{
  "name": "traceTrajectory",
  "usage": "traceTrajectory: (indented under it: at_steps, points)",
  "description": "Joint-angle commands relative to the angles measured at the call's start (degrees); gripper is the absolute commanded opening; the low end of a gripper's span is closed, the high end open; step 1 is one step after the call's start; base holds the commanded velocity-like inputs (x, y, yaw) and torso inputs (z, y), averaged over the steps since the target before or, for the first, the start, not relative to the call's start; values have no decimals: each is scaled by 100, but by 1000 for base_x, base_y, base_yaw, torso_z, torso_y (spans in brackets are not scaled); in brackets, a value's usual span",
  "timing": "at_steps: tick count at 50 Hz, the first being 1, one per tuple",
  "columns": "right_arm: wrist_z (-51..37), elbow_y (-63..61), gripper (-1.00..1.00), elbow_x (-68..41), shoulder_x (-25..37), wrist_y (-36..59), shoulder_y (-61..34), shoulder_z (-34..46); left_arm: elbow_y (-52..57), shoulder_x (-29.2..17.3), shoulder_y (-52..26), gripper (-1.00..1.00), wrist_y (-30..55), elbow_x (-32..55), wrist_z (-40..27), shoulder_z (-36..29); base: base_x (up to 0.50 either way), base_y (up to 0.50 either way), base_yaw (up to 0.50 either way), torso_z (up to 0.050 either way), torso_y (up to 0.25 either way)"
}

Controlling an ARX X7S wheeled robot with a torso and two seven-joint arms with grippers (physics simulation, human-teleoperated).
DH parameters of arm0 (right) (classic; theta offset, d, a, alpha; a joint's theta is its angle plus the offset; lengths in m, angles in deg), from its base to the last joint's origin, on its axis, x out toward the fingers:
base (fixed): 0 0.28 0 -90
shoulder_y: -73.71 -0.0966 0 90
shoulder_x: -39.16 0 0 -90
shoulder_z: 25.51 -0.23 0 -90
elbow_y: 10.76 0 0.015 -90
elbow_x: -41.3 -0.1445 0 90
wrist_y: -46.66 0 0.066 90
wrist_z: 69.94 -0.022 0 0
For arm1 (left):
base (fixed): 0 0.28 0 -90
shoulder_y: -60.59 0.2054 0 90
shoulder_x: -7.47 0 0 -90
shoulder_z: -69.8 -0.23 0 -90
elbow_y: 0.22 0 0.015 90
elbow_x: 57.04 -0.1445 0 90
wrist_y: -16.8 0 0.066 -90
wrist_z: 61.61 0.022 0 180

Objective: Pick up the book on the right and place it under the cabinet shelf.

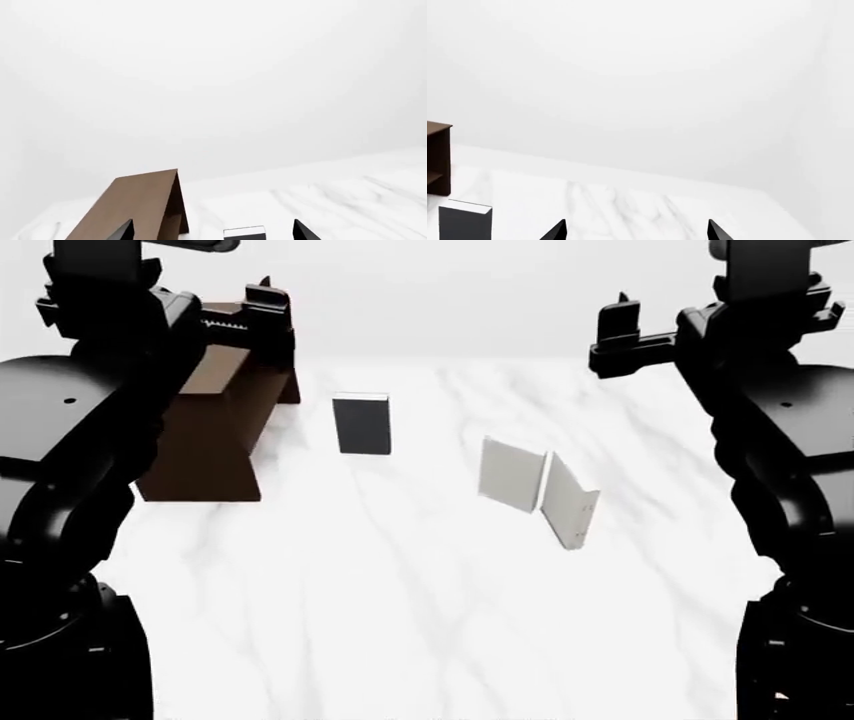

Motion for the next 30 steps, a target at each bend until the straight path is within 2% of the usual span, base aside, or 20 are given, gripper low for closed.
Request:
traceTrajectory:
  at_steps: [1, 30]
  points:
    - [39, -39, 100, -44, 23, 4, 52, 41, 16, -6, -19, 100, 30, 25, -20, -34, 469, -176, 0, 0, 0]
    - [59, -48, 100, -91, 29, -30, 120, 170, 28, -44, 37, 100, 43, 93, -69, -4, 498, -40, 0, 0, 2]
